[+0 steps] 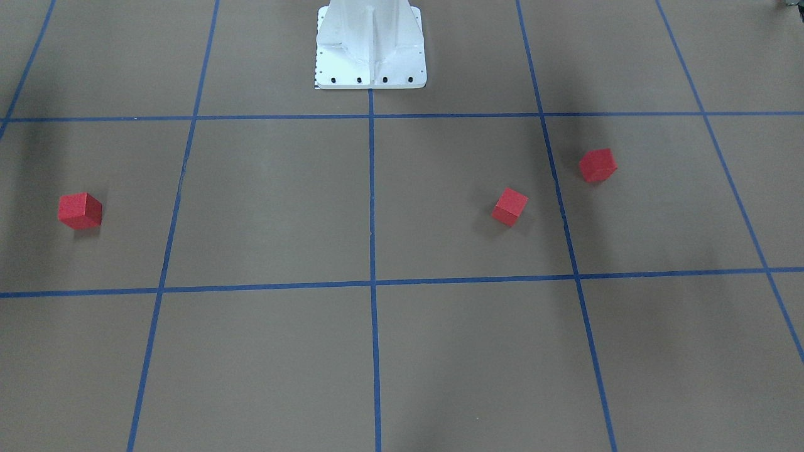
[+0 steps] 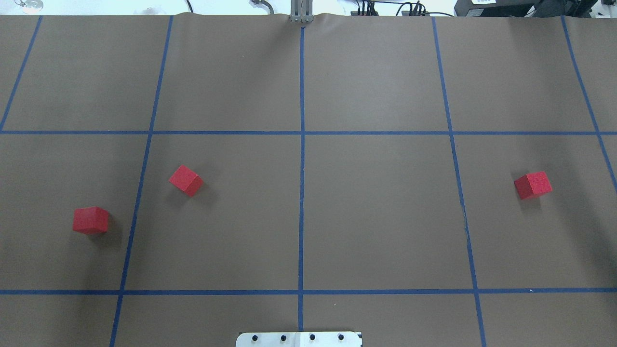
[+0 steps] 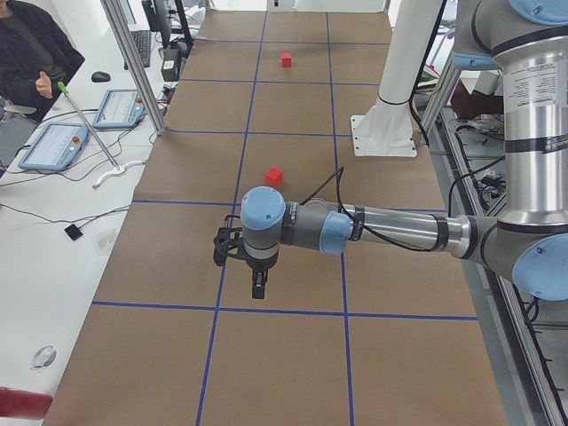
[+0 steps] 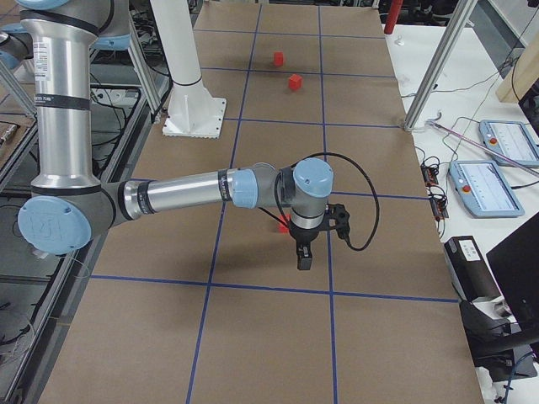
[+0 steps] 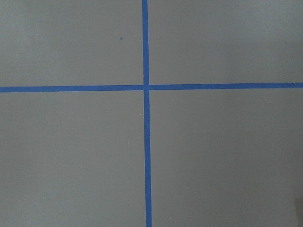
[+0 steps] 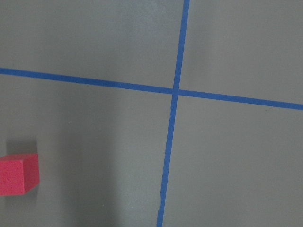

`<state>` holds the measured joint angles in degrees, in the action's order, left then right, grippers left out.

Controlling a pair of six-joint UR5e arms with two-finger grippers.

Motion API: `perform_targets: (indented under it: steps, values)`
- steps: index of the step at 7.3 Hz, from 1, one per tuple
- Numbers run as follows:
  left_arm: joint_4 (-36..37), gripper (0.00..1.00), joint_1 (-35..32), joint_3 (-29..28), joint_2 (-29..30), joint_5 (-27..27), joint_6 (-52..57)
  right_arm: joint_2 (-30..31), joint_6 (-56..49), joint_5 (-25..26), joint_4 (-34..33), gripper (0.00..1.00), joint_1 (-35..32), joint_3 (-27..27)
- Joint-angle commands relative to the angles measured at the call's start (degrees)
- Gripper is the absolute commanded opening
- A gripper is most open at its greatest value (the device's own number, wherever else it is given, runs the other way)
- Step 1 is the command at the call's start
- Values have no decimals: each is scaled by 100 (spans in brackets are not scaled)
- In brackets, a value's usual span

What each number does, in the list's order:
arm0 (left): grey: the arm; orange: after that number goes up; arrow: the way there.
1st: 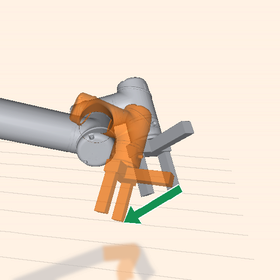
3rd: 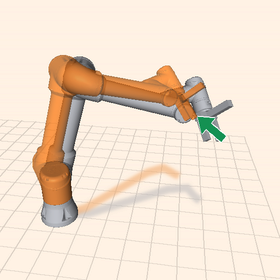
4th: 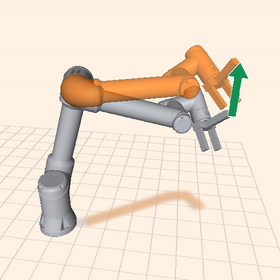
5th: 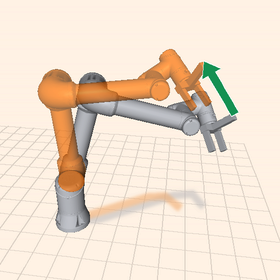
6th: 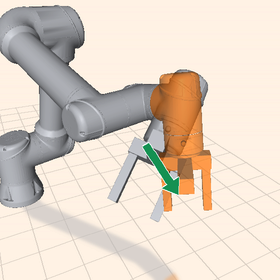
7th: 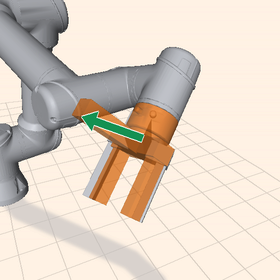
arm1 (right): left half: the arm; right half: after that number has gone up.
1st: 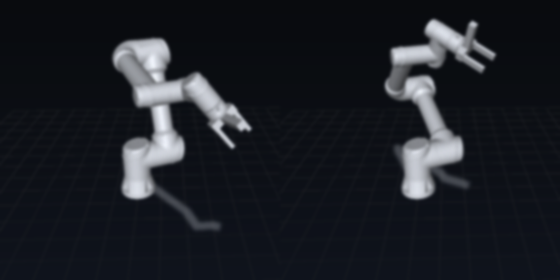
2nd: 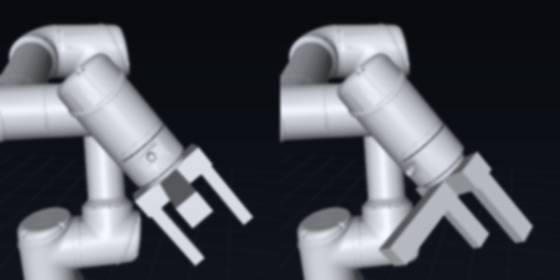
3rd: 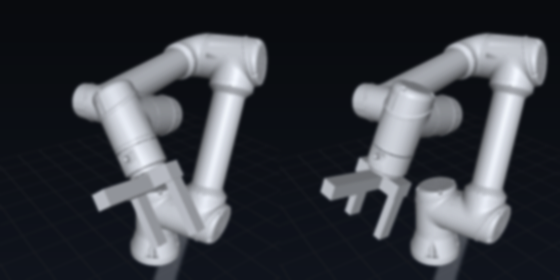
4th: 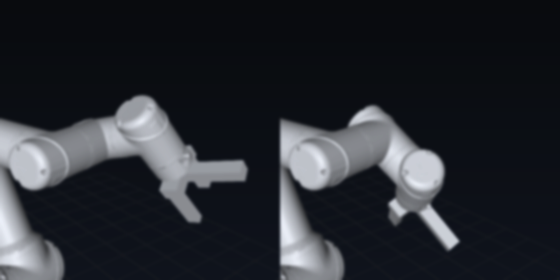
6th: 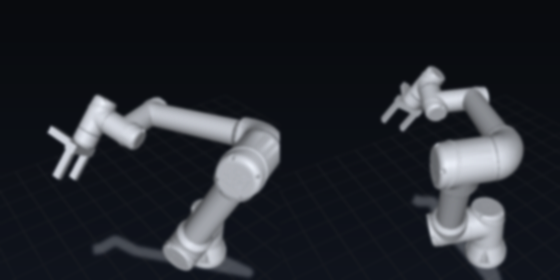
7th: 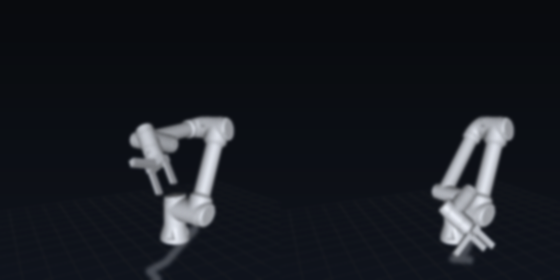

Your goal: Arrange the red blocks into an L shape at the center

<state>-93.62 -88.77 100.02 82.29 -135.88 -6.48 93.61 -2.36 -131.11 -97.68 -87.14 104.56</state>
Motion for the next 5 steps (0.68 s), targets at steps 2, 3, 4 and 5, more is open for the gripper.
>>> perform_targets:
  steps: [2,3,4,5]
  values:
    - [-138,100,44,-79,-19,-43,6,52,16,-37,109,99,13,-84]
    - [-139,100,44,-96,-28,-52,7,43,7,-28,100,99,22,-128]
    - [-139,100,61,-88,-55,-61,7,52,25,-81,100,99,22,-207]
    - [-165,100,53,-9,-211,-78,-11,52,8,-177,100,99,39,-225]
